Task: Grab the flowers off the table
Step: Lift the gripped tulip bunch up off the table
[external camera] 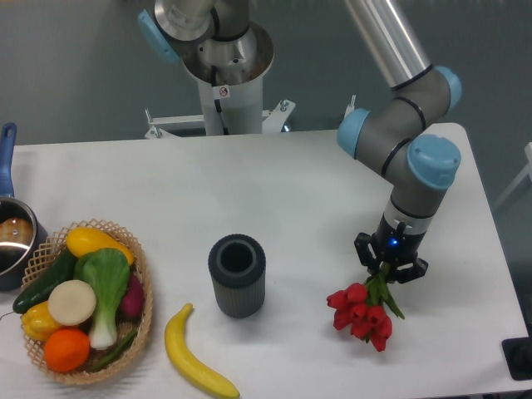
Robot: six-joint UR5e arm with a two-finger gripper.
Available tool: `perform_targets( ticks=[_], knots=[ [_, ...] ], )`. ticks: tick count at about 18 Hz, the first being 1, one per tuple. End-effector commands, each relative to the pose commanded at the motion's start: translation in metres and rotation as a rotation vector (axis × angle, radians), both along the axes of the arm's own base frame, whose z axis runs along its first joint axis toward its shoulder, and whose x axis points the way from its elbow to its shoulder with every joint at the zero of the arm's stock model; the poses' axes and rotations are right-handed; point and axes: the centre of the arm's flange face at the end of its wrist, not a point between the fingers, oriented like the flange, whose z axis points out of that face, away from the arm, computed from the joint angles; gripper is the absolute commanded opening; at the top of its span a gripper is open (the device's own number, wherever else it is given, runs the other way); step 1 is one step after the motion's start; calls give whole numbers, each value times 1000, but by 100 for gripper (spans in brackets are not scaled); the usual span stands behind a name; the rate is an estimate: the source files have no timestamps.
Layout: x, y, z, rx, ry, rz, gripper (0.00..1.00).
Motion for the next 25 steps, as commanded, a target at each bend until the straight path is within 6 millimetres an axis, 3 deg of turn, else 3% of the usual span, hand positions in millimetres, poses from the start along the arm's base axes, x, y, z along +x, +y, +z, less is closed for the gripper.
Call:
perform_targets(
  ticks=[3, 8, 15, 20, 25],
  knots=[
    [3, -8, 47, 141, -2, 20, 22],
    [8, -26, 106, 328, -16, 41, 22],
    [0, -40, 136, 437, -50, 89, 22],
    [-9, -58, 144, 512, -69, 93, 22],
    [-8, -62, 146, 517, -67, 96, 22]
  ],
)
